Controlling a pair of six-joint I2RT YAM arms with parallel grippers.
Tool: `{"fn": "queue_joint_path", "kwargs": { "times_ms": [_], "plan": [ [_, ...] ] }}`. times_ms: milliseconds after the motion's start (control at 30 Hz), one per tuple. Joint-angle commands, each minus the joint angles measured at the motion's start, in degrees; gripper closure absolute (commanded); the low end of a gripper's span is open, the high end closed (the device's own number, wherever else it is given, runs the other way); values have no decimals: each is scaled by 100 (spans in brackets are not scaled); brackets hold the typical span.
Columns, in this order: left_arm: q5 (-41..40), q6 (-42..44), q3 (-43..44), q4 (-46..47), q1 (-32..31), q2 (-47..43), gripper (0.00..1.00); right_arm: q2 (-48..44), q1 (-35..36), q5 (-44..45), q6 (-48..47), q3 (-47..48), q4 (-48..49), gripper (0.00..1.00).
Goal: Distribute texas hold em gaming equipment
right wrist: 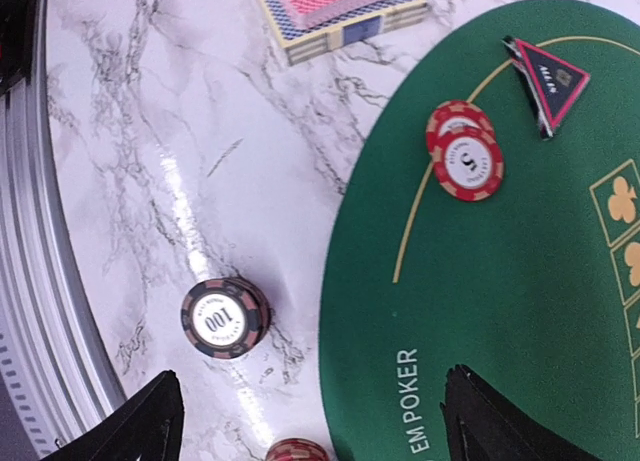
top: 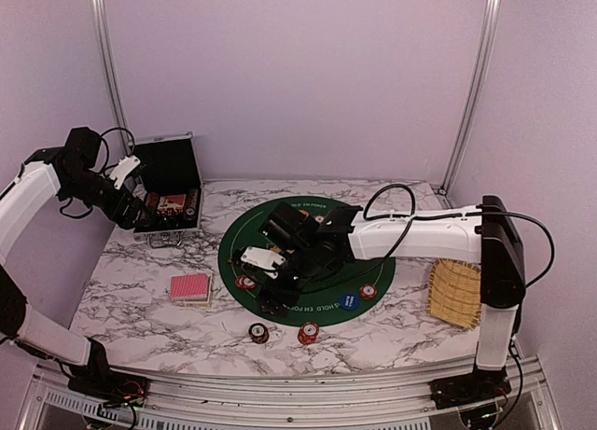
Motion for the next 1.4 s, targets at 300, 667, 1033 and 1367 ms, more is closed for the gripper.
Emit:
{"fn": "queue_joint_path", "kwargs": {
  "times_ms": [300, 667, 1033, 1367],
  "plan": [
    [74, -19, -22, -180, -23, -182, 1, 476, 347, -609, -732, 289, 79, 15],
    [58, 33, -18, -198, -23, -220, 1, 839, 468, -867, -856, 407, 21, 21],
    [44, 60, -24, -233, -23, -323, 1, 1024, 469, -690, -771, 351, 132, 27],
    [15, 58, -22, -248, -23, -337, 1, 1067, 468, -693, -751, 310, 182, 32]
  ]
}}
